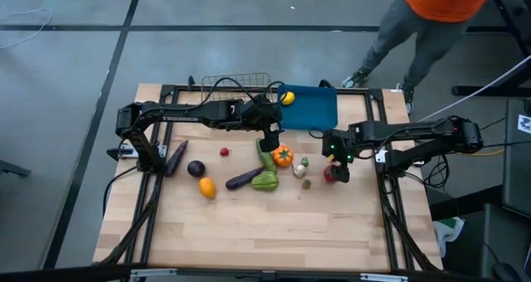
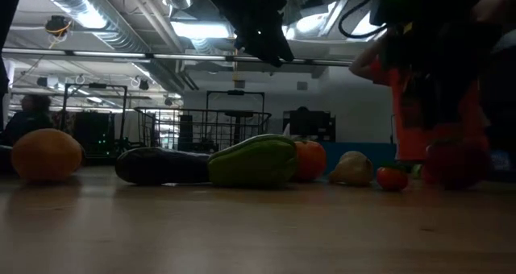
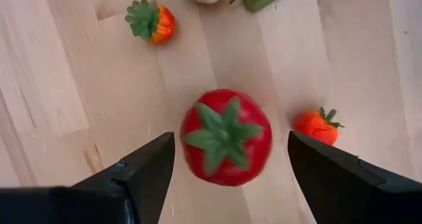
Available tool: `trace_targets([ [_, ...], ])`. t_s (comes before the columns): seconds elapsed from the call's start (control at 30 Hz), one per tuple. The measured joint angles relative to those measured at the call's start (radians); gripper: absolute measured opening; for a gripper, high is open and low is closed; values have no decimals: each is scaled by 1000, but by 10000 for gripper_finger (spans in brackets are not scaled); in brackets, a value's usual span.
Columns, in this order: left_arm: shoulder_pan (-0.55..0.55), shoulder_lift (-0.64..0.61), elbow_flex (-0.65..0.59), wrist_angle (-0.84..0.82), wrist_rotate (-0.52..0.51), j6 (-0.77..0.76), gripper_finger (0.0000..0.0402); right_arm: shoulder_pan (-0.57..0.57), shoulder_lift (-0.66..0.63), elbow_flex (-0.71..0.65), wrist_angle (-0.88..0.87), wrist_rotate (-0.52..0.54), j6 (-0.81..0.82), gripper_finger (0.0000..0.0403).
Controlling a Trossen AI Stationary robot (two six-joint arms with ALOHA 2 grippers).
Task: Sort produce into baskets
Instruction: Put the large red tomato into the blue bin
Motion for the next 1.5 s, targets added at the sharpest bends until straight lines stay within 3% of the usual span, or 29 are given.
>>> trace_targets([
  [0.3, 0, 0, 0, -33, 0, -13, 292, 0, 9, -10, -69, 24, 5, 291],
  [1.5, 0, 0, 0, -54, 0, -38, 292, 0, 80, -31, -34, -3, 8, 291],
])
